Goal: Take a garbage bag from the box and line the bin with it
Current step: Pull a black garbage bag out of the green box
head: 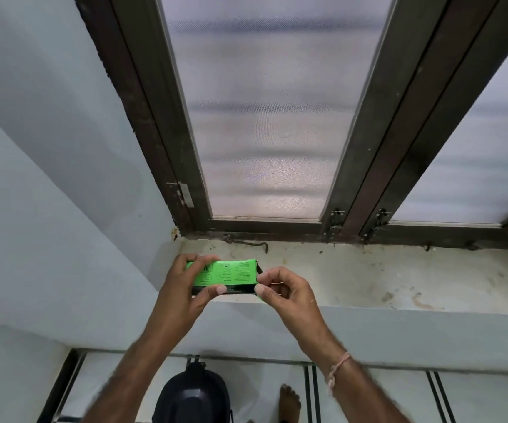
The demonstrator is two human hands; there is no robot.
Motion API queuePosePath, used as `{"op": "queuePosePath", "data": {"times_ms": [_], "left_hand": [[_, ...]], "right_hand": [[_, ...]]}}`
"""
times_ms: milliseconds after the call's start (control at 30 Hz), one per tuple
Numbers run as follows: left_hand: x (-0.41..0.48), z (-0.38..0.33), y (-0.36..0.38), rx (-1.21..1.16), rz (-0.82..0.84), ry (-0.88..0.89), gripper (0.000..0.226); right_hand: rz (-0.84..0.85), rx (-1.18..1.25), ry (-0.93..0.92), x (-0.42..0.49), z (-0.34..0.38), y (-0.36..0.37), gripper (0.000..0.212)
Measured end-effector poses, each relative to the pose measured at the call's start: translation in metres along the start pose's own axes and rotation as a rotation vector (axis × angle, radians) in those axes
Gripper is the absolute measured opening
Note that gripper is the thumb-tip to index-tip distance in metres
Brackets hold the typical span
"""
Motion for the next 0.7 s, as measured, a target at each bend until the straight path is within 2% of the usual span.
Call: {"op": "queuePosePath", "data": {"times_ms": [100,267,400,533,700], "left_hand": [[0.0,-0.001,0.001,-0.01,0.004,-0.021,0.045],[-0.002,0.002,0.001,-0.039,0.007,-0.049,0.045],[-0.001,0.001,-0.003,-0.036,0.007,-0.041,0.044],[0.009,-0.015,-0.007,0.13,0.033,0.101,0.048],[0.04,-0.053,-0.012,0.406,0.059,0.287,0.059]], "right_hand": [[-0.013,-0.047,-0.012,-0.003,-0.002,0.002,0.017],[0.027,-0.044,-0.003,-0.002,0.0,0.007,0.039],[-0.018,0.044,0.066,0.003,0.001,0.004,0.036],[0.042,0.151,0.191,0.01,-0.008,0.006,0.034],[0.23,0.387,0.345,0.02,-0.011,0.01,0.049]]}}
Point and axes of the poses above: each hand's wrist, its own x-axis towards the middle knuckle, its own y-axis out of the palm, z = x × y, the point moved 4 cm from there along x, towards the middle knuckle, and after that the axes turned 6 degrees about -z, right-handed, at the moved point
